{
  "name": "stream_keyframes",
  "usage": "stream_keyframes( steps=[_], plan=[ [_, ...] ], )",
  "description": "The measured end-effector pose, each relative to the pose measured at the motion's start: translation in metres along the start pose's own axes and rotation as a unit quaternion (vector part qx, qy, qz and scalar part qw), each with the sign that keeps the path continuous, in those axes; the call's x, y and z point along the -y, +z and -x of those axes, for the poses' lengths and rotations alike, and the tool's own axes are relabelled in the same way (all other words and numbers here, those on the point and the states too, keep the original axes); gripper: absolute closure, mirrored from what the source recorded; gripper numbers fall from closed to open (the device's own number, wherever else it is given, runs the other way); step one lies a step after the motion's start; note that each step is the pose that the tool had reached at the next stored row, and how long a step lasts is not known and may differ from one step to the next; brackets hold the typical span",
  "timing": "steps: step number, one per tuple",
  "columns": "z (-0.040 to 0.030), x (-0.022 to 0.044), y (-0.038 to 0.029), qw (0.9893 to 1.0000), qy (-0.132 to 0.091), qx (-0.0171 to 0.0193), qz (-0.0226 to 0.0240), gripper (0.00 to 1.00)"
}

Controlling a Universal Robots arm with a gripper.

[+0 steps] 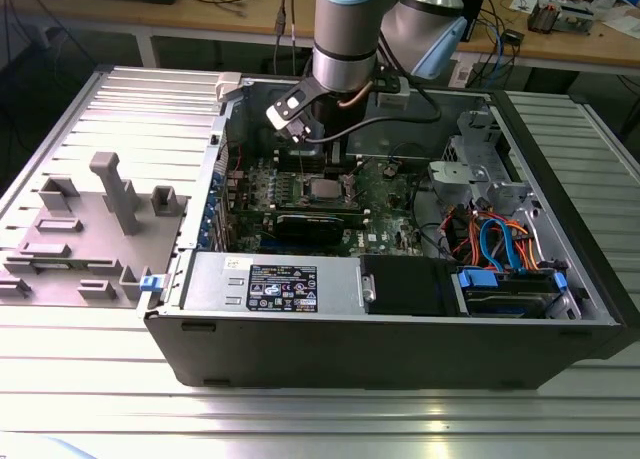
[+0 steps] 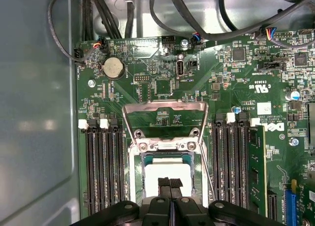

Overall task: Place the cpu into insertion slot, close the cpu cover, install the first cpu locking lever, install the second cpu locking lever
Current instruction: 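Close the cpu cover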

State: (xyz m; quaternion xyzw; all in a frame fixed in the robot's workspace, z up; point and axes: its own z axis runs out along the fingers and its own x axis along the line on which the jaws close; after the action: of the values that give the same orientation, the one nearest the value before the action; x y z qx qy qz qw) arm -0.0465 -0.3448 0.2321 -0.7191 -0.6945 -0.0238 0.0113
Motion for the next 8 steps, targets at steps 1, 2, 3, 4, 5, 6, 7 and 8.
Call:
stream_keyframes(
  steps=[1, 2, 3, 4, 5, 6, 7, 8],
  plan=[
    [-0.0001, 0.0000, -0.0008, 1.0000, 0.000, 0.0000, 0.0000, 0.89],
    [-0.0001, 0.0000, -0.0018, 1.0000, 0.000, 0.0000, 0.0000, 0.89],
    [-0.0001, -0.0001, -0.0030, 1.0000, 0.000, 0.0000, 0.0000, 0.89],
    [-0.0002, -0.0001, -0.0039, 1.0000, 0.000, 0.0000, 0.0000, 0.89],
    [-0.0003, -0.0001, -0.0055, 1.0000, 0.000, 0.0000, 0.0000, 0.89],
    [-0.0004, -0.0001, -0.0068, 1.0000, 0.000, 0.0000, 0.0000, 0.89],
    [-0.0005, -0.0002, -0.0087, 1.0000, 0.000, 0.0000, 0.0000, 0.89],
    [-0.0005, -0.0002, -0.0088, 1.0000, 0.000, -0.0001, 0.0000, 0.89]
  ],
)
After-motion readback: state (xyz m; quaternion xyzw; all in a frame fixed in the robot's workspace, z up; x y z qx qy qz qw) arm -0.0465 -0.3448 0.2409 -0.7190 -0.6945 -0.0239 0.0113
